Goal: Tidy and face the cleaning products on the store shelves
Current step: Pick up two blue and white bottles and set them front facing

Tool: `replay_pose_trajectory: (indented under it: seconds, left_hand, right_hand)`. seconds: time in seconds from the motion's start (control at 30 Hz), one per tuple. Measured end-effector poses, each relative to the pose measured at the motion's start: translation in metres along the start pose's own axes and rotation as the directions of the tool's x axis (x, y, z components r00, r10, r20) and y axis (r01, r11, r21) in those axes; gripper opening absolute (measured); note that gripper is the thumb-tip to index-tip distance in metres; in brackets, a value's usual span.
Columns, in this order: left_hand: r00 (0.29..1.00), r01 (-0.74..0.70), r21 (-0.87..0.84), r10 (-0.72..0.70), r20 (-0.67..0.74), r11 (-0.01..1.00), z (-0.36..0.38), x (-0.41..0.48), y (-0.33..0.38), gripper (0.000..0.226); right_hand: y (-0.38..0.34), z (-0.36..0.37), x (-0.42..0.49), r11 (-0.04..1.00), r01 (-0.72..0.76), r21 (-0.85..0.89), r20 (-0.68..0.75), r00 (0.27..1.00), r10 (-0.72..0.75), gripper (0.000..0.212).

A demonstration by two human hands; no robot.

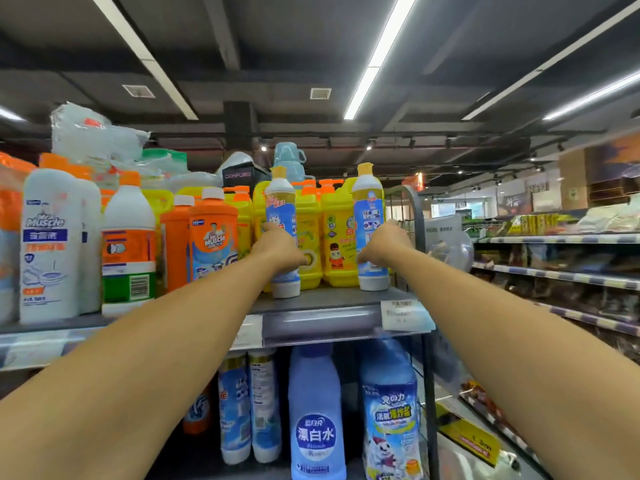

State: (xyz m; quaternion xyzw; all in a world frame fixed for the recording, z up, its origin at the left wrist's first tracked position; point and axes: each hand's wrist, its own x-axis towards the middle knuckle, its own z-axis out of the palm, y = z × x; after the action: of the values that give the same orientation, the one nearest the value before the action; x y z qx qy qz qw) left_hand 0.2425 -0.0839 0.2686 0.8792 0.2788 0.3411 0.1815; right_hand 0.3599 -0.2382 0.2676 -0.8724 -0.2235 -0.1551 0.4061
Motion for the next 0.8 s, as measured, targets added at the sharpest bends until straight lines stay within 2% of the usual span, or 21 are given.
replay_pose_trajectory:
  seconds: [0.17, 0.33, 0.47, 0.57, 0.67, 0.8]
  left_hand:
    - [0.986, 0.056, -0.274, -0.096, -0.135, 0.960, 0.018, 0.020, -0.005, 0.081]
    - [0.970, 0.133, -0.507, -0.217, -0.110, 0.852, 0.020, 0.031, -0.006, 0.060]
    - [0.956, 0.179, -0.558, -0.277, -0.096, 0.810, 0.014, 0.026, 0.000, 0.052]
    - [0.959, 0.109, -0.568, -0.236, -0.155, 0.816, 0.010, 0.017, 0.004, 0.051]
    - [0.967, -0.033, -0.552, -0.112, -0.227, 0.833, -0.003, 0.005, 0.010, 0.051]
    - [0.971, -0.166, -0.536, 0.041, -0.237, 0.828, -0.035, -0.021, 0.019, 0.052]
  right_hand:
    - [0.006, 0.020, 0.027, 0.963, -0.016, 0.268, -0.055, 0.998, 0.032, 0.079]
    - [0.010, 0.028, 0.037, 0.944, -0.019, 0.329, -0.080, 0.996, 0.048, 0.066]
    - [0.005, 0.024, 0.031, 0.921, -0.015, 0.389, -0.080, 0.996, 0.050, 0.055]
    - [-0.002, 0.017, 0.020, 0.892, 0.043, 0.449, -0.105, 0.994, 0.004, 0.052]
    - [-0.014, 0.002, 0.003, 0.844, 0.174, 0.507, -0.198, 0.977, -0.083, 0.051]
    - [-0.037, -0.029, -0.031, 0.797, 0.303, 0.523, -0.279, 0.944, -0.175, 0.055]
